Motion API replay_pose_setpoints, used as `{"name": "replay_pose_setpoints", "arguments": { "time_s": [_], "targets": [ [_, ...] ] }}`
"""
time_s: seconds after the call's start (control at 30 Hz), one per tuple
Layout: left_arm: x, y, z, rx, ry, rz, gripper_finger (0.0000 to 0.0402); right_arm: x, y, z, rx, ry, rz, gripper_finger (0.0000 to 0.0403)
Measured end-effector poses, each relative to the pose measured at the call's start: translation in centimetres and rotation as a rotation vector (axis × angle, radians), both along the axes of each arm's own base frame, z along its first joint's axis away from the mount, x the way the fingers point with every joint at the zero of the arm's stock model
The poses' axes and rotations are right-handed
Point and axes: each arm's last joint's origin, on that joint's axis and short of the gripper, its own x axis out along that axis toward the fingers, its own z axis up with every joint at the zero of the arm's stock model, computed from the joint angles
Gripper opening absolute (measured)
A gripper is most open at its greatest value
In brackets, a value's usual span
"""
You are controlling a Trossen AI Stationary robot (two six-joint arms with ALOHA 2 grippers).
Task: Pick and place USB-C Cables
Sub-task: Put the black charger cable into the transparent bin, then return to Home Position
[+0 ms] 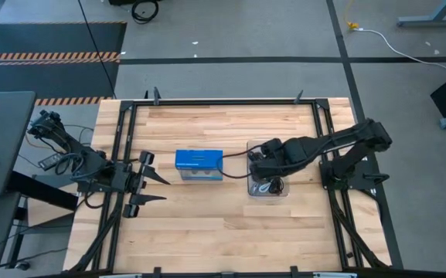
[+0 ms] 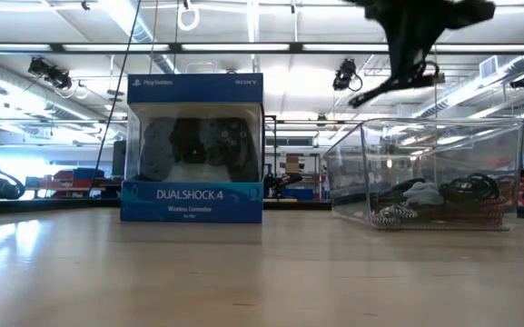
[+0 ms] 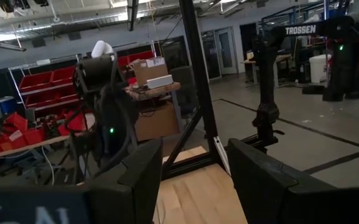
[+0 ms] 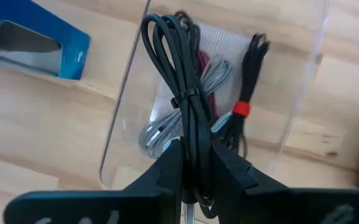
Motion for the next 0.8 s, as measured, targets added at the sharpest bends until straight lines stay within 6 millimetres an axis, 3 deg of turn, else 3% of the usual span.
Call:
{"name": "replay_pose_setpoints", "arguments": {
  "time_s": [0.43, 0.8],
  "targets": [
    [0.0, 0.0, 0.0, -0.003, 0.002, -0.001, 0.0188, -0.1, -1.4, -4.7, 0.065, 0.105, 0.028, 0.0081],
    [0.0, 0.0, 0.0, -0.003, 0.003, -0.001, 0.0188, 0.3, -1.4, -4.8, 0.063, 0.083, 0.093, 0.0172]
  ]
}}
